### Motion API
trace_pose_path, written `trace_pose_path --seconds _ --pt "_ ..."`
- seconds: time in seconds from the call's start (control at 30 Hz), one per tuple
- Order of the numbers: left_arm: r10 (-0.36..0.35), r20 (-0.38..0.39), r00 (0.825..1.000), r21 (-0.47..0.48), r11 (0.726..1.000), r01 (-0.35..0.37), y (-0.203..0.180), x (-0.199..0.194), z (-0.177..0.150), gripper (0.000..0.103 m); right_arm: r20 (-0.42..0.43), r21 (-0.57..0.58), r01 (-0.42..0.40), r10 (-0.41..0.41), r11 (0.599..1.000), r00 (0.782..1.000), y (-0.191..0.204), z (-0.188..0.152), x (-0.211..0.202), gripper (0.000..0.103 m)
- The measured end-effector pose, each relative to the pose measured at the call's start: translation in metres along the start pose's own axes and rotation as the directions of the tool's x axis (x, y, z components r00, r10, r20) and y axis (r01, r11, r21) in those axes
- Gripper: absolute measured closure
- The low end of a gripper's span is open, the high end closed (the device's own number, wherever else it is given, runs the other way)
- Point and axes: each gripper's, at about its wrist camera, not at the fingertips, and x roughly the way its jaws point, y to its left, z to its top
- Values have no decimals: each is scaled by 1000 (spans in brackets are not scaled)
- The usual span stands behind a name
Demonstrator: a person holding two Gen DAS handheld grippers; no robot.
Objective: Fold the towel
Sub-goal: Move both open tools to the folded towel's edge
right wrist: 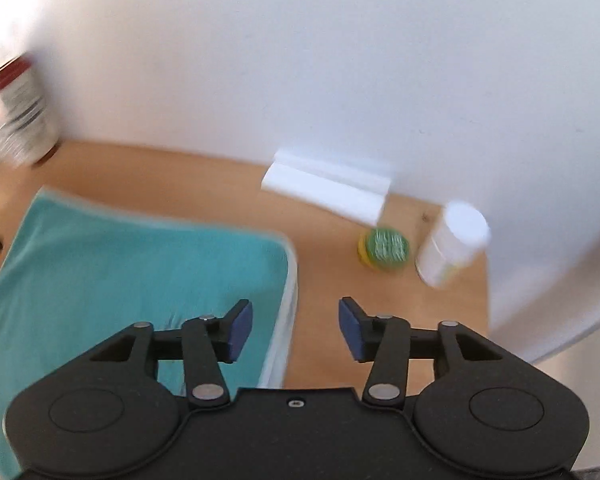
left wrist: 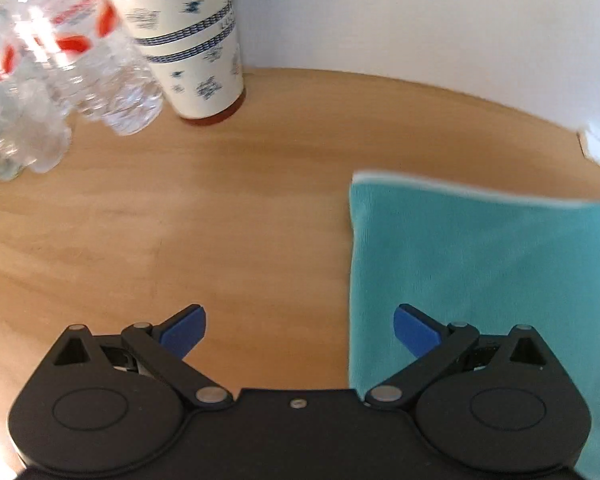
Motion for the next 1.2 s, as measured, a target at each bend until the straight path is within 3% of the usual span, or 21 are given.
trace_pose_path --seconds 0.1,0.2,0.33,0.37,0.43,0.67,0.8,0.9,0.97,1.0,1.1,1.2 --pt "-17 -13 1000 -9 1000 17 -8 9 9 0 -58 -3 15 -15 1000 998 -1 8 30 47" --pt "-34 -40 999 5 999 34 -16 18 13 0 -53 33 -10 12 999 999 -3 7 37 47" --pt "-63 -51 997 -4 998 63 -15 22 14 0 16 95 -42 41 995 999 -2 8 36 50" --pt "-66 -50 997 -13 998 66 -13 23 15 0 10 106 -49 49 993 999 -3 10 38 64" --pt "-61 -48 997 -16 998 61 -13 25 19 0 -35 107 -49 53 993 998 -3 13 45 77" --pt "-84 -40 996 -38 996 82 -16 23 31 3 -75 112 -38 47 993 996 -4 12 45 92" --pt "-92 -31 995 -18 996 92 -23 20 33 8 -107 49 19 -13 999 994 3 13 47 92" --pt "-105 -26 994 -6 994 105 -28 18 36 12 -104 5 33 -33 999 994 9 18 47 84" --pt "-107 -18 994 4 994 107 -31 18 40 13 -102 18 3 -2 1000 995 8 25 48 53" --pt "-108 -15 994 7 994 108 -31 19 42 13 -110 26 -21 24 999 994 6 29 51 49" --pt "-94 -19 995 32 995 95 -34 24 51 16 -180 -6 -46 44 999 983 7 35 71 49" --pt "-126 -10 992 56 990 126 -33 28 60 31 -224 -55 -94 80 994 971 14 34 80 56"
